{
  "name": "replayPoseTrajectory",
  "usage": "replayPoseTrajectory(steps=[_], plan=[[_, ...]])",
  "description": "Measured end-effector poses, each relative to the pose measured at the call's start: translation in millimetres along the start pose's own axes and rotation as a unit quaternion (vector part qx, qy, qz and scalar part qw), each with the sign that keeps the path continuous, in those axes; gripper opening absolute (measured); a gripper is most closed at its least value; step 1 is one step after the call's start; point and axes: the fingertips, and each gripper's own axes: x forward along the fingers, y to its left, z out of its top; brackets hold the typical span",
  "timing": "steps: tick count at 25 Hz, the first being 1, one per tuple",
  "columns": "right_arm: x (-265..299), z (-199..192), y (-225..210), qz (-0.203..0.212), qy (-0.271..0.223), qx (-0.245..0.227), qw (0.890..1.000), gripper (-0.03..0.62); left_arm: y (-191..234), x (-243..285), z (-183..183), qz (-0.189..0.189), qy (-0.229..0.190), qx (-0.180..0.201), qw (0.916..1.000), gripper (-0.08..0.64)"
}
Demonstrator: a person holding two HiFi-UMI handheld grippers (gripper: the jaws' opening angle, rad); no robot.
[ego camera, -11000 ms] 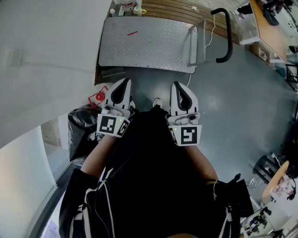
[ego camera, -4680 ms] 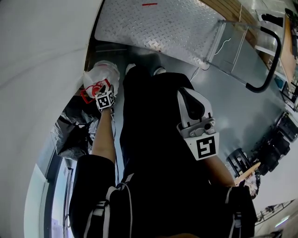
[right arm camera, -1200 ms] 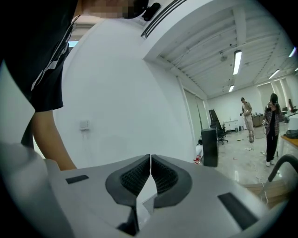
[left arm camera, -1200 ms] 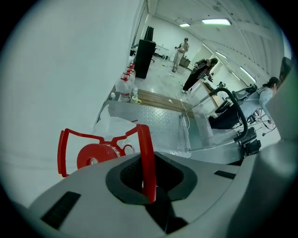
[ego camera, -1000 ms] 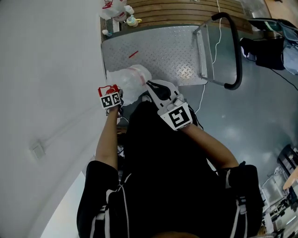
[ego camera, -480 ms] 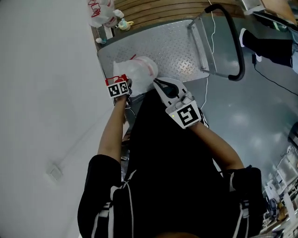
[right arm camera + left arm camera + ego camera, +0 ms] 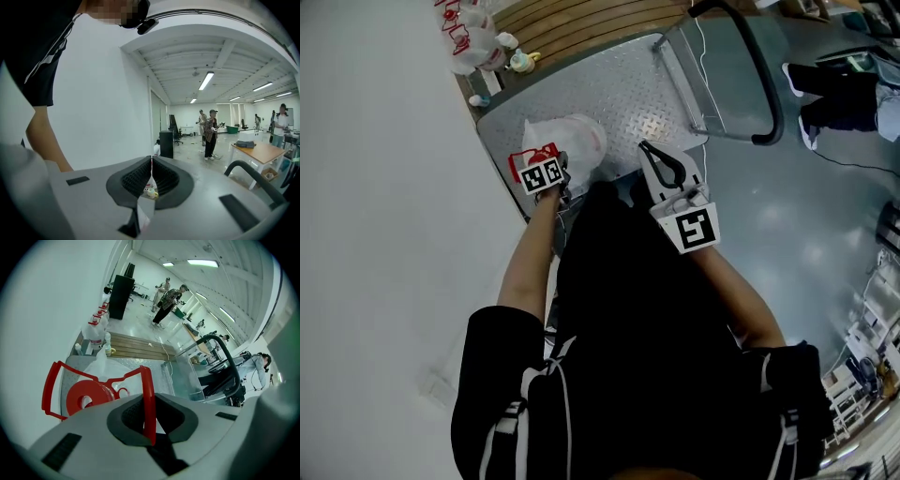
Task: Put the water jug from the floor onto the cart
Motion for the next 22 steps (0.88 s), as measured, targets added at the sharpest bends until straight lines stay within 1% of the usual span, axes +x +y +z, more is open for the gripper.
replayPoseTrajectory(steps=[2, 5, 7, 10, 11, 13, 15, 18, 22], plan=[[1, -2, 2, -0.005, 0.003, -0.001, 1.0, 0.019, -7, 8, 7, -0.01, 0.002, -0.003, 0.9999, 0.049], [3, 0, 5, -0.005, 0.004, -0.012, 1.0, 0.018, -22, 19, 12, -0.036, 0.017, -0.004, 0.9992, 0.049], [5, 3, 4, -0.008, 0.004, -0.016, 1.0, 0.019, -29, 23, 15, -0.043, 0.021, -0.001, 0.9989, 0.049], [2, 3, 0, -0.018, 0.008, -0.02, 1.0, 0.018, -39, 26, 16, -0.052, 0.014, 0.006, 0.9985, 0.058], [0, 0, -1, -0.021, 0.012, -0.02, 1.0, 0.018, -42, 26, 15, -0.058, 0.01, 0.007, 0.9982, 0.067], [-4, -4, -5, -0.028, 0.019, -0.018, 0.999, 0.018, -51, 27, 14, -0.074, 0.002, 0.013, 0.9972, 0.127], [-7, -5, -12, -0.034, 0.019, -0.015, 0.999, 0.018, -61, 31, 13, -0.086, 0.004, 0.023, 0.996, 0.163], [-10, -3, -20, -0.037, 0.011, -0.017, 0.999, 0.018, -71, 33, 13, -0.09, 0.005, 0.034, 0.9954, 0.166], [-13, -1, -23, -0.036, 0.006, -0.016, 0.999, 0.019, -78, 27, 14, -0.094, -0.006, 0.038, 0.9948, 0.166]])
